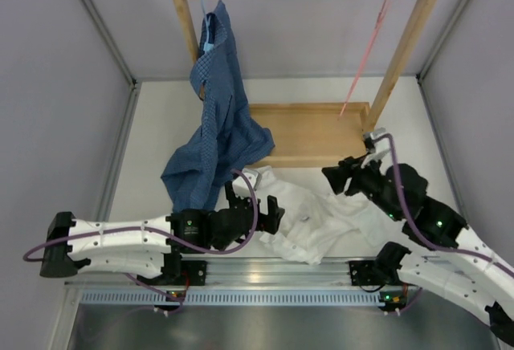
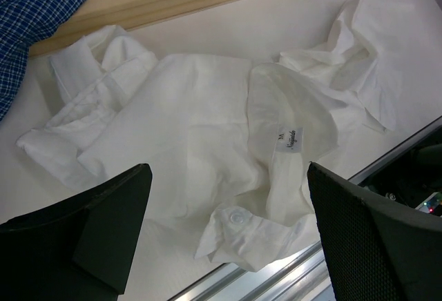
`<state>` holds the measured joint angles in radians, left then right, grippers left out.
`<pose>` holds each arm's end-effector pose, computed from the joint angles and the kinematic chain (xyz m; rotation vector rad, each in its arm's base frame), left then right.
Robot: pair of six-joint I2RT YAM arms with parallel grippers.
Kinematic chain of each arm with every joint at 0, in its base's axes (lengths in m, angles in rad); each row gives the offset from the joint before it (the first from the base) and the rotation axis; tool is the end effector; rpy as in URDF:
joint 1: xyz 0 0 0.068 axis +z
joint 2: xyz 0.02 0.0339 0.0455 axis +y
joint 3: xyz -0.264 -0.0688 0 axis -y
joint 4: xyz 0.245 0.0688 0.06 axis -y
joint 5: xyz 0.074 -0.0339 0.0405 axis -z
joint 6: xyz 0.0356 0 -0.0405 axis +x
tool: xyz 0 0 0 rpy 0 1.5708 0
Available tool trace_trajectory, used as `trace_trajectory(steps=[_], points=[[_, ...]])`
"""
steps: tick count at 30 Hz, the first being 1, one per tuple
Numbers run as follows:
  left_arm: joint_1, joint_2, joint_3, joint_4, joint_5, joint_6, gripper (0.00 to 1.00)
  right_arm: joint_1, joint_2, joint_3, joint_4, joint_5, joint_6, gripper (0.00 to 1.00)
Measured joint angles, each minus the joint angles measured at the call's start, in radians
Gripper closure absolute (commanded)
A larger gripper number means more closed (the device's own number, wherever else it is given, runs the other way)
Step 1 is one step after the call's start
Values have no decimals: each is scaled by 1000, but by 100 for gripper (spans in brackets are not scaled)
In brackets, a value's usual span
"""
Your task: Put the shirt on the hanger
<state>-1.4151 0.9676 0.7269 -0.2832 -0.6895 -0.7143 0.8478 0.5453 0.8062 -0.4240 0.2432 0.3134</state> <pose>0.0550 -0.2043 0.2800 0.2950 2.0057 -0.6565 0.0876 0.0863 0.3540 -0.2891 1.7488 0.6408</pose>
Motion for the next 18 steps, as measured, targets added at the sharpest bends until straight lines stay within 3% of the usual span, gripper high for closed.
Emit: trace_trajectory(steps=[4, 9, 18], points=[[2, 22, 0, -1, 3, 0, 2, 0, 196, -7, -76, 27, 32, 39], [2, 14, -4, -6, 15, -5, 2, 0, 437, -30, -153, 12, 38, 43], [2, -50, -48, -35, 19, -24, 2, -12, 645, -36, -151, -41, 19, 46]])
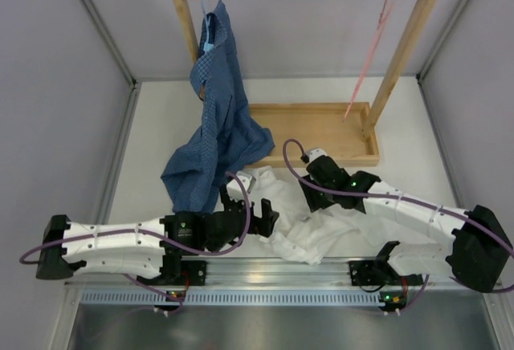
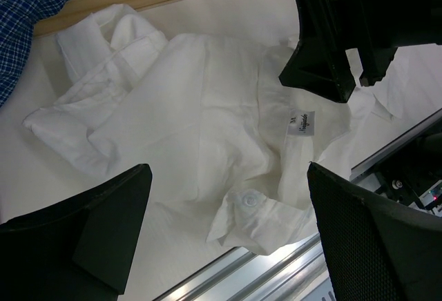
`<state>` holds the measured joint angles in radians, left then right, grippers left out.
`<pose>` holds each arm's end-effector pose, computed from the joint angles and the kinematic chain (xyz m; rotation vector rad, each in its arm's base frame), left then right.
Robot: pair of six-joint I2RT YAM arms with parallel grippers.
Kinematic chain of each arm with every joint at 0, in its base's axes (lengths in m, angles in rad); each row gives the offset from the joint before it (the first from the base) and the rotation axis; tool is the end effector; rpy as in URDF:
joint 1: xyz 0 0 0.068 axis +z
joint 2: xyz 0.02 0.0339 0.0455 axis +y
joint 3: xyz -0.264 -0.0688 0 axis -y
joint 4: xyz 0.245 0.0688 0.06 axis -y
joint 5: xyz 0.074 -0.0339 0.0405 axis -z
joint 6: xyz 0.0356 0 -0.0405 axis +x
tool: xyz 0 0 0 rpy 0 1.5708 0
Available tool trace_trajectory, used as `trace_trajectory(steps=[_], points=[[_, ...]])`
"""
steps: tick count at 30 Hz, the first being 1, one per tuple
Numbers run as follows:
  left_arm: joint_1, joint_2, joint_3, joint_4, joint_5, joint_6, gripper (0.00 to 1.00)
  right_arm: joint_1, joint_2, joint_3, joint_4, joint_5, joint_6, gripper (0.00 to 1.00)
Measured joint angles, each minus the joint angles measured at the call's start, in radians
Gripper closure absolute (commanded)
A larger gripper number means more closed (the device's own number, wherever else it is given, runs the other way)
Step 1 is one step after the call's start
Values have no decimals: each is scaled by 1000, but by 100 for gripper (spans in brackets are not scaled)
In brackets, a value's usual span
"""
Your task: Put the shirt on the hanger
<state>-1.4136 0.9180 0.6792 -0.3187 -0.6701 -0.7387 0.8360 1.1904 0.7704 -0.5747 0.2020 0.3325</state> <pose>0.0529 -0.1924 0.2697 0.3009 2.0383 -0.6538 0.1591 0.1655 0.2222 -0.5602 2.4848 0.2009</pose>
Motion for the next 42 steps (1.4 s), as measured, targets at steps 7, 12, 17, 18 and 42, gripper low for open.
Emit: trace_trajectory(steps=[7, 12, 17, 18, 42], points=[[1, -6, -17, -11, 0, -14, 2, -1, 37, -17, 3, -13, 1, 67], [1, -4, -18, -23, 0, -17, 2, -1, 50, -16, -3, -7, -7, 100], [1, 9, -17, -34, 0, -13, 2, 0, 24, 10, -21, 12, -19, 100], [1, 12, -14, -39, 0, -8, 2, 0, -2, 16, -21, 11, -27, 100], [86, 146, 197, 337, 366, 621, 3, 8, -841, 69, 193, -174, -244, 100]])
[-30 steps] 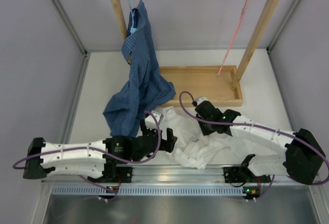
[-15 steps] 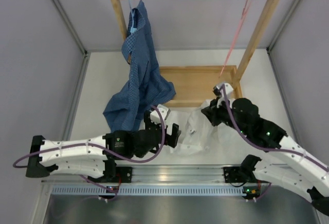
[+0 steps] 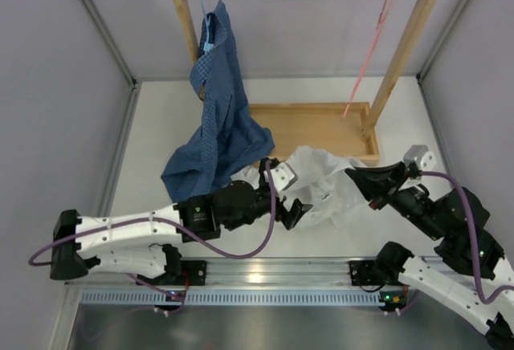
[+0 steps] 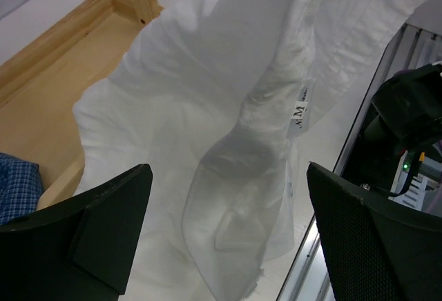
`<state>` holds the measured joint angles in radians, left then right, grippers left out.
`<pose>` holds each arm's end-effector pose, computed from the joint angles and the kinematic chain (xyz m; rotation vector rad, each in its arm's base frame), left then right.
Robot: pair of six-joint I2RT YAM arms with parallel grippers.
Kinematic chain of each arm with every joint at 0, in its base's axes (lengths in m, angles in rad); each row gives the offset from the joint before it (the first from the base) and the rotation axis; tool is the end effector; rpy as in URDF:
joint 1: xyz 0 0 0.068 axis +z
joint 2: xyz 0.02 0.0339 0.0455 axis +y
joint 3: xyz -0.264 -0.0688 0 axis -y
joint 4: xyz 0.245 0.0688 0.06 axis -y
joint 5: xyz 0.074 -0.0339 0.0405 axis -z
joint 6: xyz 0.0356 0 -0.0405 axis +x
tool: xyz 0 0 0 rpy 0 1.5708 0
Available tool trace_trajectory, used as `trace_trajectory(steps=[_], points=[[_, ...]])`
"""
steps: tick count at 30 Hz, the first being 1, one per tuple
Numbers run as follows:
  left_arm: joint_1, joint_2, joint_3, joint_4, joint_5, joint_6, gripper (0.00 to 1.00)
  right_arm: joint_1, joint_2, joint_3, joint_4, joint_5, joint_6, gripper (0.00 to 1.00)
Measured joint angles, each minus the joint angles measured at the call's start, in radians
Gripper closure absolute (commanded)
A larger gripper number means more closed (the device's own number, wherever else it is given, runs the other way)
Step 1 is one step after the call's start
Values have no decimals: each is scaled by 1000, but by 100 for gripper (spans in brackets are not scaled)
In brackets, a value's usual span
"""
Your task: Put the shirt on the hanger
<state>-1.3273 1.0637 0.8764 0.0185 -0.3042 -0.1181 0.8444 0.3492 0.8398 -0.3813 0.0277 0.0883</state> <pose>0.0706 -0.2402 0.3395 0.8244 1.5993 -0.7910 0.0464 0.0507 0.3841 -0.5337 1.4069 0.7362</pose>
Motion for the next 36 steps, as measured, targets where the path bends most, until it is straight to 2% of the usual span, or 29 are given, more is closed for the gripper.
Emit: trace_trajectory(steps=[7, 16, 20, 22, 24, 25, 28, 29, 30, 33, 36], points=[[72, 184, -9, 70, 147, 67, 3, 0, -32, 0, -1, -29, -11, 100], [136, 169, -95, 150, 237, 10, 2, 0, -57, 0, -9, -24, -26, 100], [136, 162, -132, 160, 265, -34, 8, 0, -70, 0, -8, -14, -27, 100], [137, 162, -150, 163, 272, -51, 21, 0, -70, 0, -8, -14, -27, 100], [141, 162, -165, 162, 288, -71, 40, 0, -70, 0, -8, -13, -27, 100], [142, 162, -168, 162, 292, -78, 59, 0, -70, 0, -8, -13, -28, 100], [142, 161, -168, 165, 290, -98, 87, 0, -69, -2, -8, -10, -28, 100], [142, 160, -168, 163, 283, -104, 91, 0, -68, -4, -8, -9, -28, 100], [142, 156, -164, 152, 270, -109, 99, 0, -67, -8, -5, -5, -28, 100], [141, 154, -86, 11, 149, -148, 100, 0, -53, -19, -3, -2, -27, 100], [141, 151, 110, -248, -47, -212, 100, 0, -28, -21, 6, -3, -25, 100]])
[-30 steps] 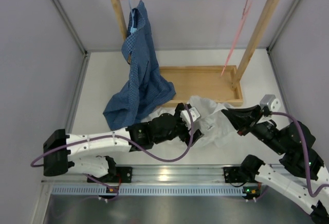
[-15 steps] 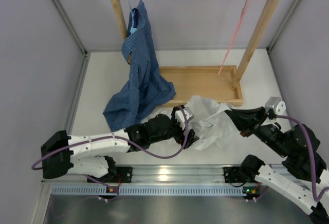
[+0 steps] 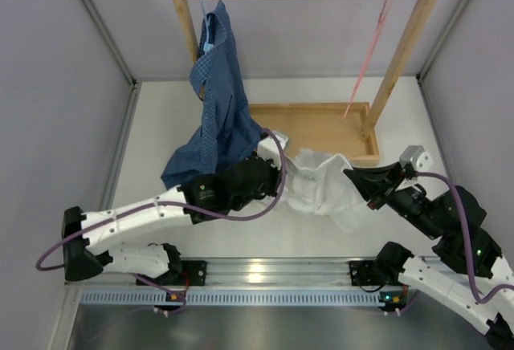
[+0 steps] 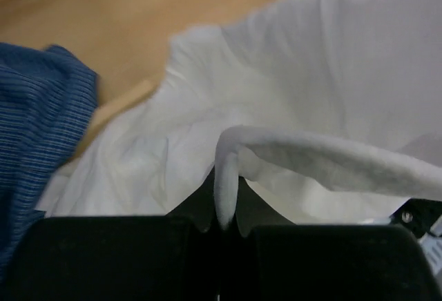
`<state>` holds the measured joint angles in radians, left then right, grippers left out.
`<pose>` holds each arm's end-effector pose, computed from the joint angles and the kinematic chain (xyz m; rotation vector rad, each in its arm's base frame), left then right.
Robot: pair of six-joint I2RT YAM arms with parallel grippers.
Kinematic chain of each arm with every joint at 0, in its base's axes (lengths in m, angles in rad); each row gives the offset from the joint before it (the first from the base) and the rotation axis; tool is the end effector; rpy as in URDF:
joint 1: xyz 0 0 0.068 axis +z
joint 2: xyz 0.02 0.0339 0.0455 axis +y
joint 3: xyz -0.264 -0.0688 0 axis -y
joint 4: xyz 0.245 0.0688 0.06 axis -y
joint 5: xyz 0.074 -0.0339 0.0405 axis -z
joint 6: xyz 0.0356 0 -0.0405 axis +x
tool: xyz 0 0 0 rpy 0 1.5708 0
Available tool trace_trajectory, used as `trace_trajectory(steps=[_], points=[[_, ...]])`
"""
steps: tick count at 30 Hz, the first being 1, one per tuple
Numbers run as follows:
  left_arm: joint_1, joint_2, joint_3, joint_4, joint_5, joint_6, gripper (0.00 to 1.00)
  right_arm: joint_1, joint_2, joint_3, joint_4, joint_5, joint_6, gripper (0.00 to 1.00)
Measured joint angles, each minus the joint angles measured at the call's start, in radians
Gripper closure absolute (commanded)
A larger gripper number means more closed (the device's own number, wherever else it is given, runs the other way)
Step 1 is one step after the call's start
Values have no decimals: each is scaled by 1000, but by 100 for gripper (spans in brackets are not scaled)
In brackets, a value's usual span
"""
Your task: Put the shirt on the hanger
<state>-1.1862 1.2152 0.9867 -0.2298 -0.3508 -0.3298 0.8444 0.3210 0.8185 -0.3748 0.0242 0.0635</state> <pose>0.1151 -0.2519 0.3164 0.6428 1.9498 -0.6096 0.0438 0.0480 0.3799 -0.5479 1.3846 0.7222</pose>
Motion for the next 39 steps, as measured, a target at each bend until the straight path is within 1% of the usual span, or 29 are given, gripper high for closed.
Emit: trace_trajectory(steps=[3, 5, 6, 8, 10, 12, 14, 15, 18, 20, 22, 24, 28, 31, 33, 36, 37, 38, 39], points=[[-3, -42, 196, -134, -127, -6, 100, 0, 50, 39, 1, -16, -1, 100], [-12, -99, 321, -196, -152, 27, 100, 0, 117, 124, -8, -41, -2, 100], [-16, -115, 381, -217, -154, 47, 100, 0, 152, 180, -6, -57, -3, 100], [-20, -129, 551, -266, -138, 89, 100, 0, 214, 298, -11, -99, -8, 100], [-21, -109, 762, -315, -98, 134, 100, 0, 273, 433, -2, -149, -10, 100], [-32, -72, 910, -346, -48, 175, 100, 6, 322, 545, 11, -212, -4, 100], [-41, -41, 979, -368, -31, 202, 100, 11, 346, 608, 15, -238, 10, 100], [-40, -24, 989, -375, -45, 209, 100, 11, 349, 623, 12, -239, 23, 100], [-31, 13, 940, -389, -136, 201, 100, 10, 319, 602, -4, -199, 71, 100], [-18, 22, 827, -372, -184, 172, 100, 10, 269, 535, -13, -130, 112, 100], [15, 40, 711, -370, -196, 132, 100, 10, 227, 466, -56, -47, 149, 100], [73, 66, 568, -354, -170, 68, 100, 10, 213, 401, -101, 28, 181, 100], [190, 115, 286, -292, -92, -31, 100, 10, 209, 147, -164, 164, 266, 100], [210, 121, 111, -247, -21, -68, 100, 10, 200, -64, -238, 230, 333, 100], [206, 121, 58, -220, 26, -79, 100, 10, 187, -146, -297, 254, 363, 97], [203, 120, 35, -173, 93, -87, 100, 10, 148, -171, -321, 259, 378, 76], [203, 118, 35, -157, 120, -85, 100, 10, 134, -170, -311, 252, 373, 56], [203, 115, 35, -142, 147, -85, 100, 10, 115, -169, -301, 238, 367, 49], [203, 111, 35, -130, 168, -84, 100, 10, 103, -166, -297, 226, 350, 45]])
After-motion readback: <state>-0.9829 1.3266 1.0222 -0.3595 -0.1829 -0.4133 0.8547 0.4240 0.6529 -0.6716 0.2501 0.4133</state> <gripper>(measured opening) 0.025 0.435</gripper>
